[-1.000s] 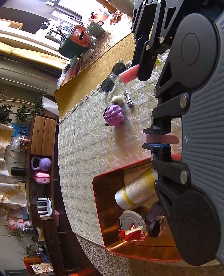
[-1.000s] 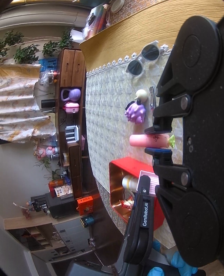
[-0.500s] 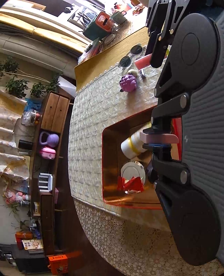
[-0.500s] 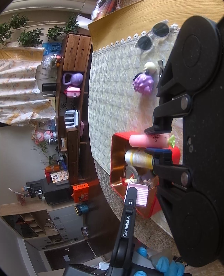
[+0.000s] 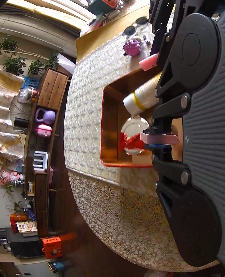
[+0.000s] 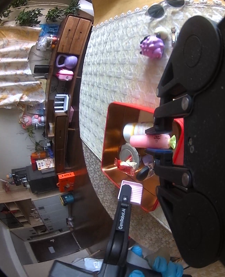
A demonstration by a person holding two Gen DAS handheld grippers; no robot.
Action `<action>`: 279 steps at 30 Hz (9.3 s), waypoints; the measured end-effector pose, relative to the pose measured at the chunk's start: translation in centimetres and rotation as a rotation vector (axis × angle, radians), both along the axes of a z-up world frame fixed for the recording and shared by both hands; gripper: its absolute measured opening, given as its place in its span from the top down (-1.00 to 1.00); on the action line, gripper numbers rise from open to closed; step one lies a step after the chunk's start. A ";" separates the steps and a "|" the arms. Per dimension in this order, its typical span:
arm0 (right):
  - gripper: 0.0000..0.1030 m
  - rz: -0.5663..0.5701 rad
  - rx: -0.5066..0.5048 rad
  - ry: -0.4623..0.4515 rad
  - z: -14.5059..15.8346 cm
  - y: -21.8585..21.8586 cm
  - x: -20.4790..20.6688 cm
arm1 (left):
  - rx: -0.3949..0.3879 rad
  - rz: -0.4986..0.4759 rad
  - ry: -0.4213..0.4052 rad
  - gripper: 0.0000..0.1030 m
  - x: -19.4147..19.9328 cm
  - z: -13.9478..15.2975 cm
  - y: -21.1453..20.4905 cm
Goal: Organize rigid objects
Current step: 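Carry the pink block and pink highlighter with both tools into the red box, then open the right tool releasing the highlighter while the left tool releases the pink block, then move the left tool to the purple squishy toy while the right tool reaches the sunglasses, then close the left tool on the purple toy while the right tool closes on the white sunglasses, then lift and carry the purple toy and sunglasses with both tools over the red box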
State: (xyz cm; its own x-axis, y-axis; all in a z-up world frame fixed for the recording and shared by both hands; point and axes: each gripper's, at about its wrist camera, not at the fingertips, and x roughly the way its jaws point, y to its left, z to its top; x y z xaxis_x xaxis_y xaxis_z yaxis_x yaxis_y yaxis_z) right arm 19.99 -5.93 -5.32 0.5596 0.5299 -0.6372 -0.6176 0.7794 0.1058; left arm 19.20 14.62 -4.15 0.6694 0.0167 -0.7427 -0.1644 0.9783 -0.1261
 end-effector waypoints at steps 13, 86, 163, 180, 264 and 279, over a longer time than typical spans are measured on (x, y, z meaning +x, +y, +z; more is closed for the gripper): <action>0.70 0.047 -0.065 0.036 -1.6 3.2 0.2 | 0.078 -0.023 0.064 0.80 0.7 -2.3 -0.8; -0.40 -0.154 0.166 -0.010 2.4 -12.8 -6.7 | 0.031 -0.200 -0.055 -0.33 -5.6 1.3 -13.9; 0.27 -0.307 -0.129 -0.018 -7.3 -23.8 10.9 | -0.013 -0.278 -0.015 0.05 12.7 -6.5 -23.6; 0.32 -0.320 -0.015 -0.022 -4.6 -23.3 6.9 | -0.040 -0.255 0.023 0.07 9.9 -5.2 -22.3; 0.32 -0.172 0.125 -0.058 2.0 -14.2 -2.4 | 0.015 -0.162 -0.049 0.03 0.2 1.1 -13.2; 0.32 -0.044 0.074 -0.081 2.5 -5.8 -1.8 | 0.056 -0.006 -0.050 0.03 1.7 1.0 -4.5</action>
State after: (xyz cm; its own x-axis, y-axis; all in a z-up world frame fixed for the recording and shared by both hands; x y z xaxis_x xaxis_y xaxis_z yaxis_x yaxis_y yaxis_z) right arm 18.14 -11.75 -2.87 0.6317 0.5474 -0.5488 -0.5916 0.7980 0.1149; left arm 20.92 10.14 -3.13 0.7058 0.0532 -0.7064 -0.1531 0.9851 -0.0788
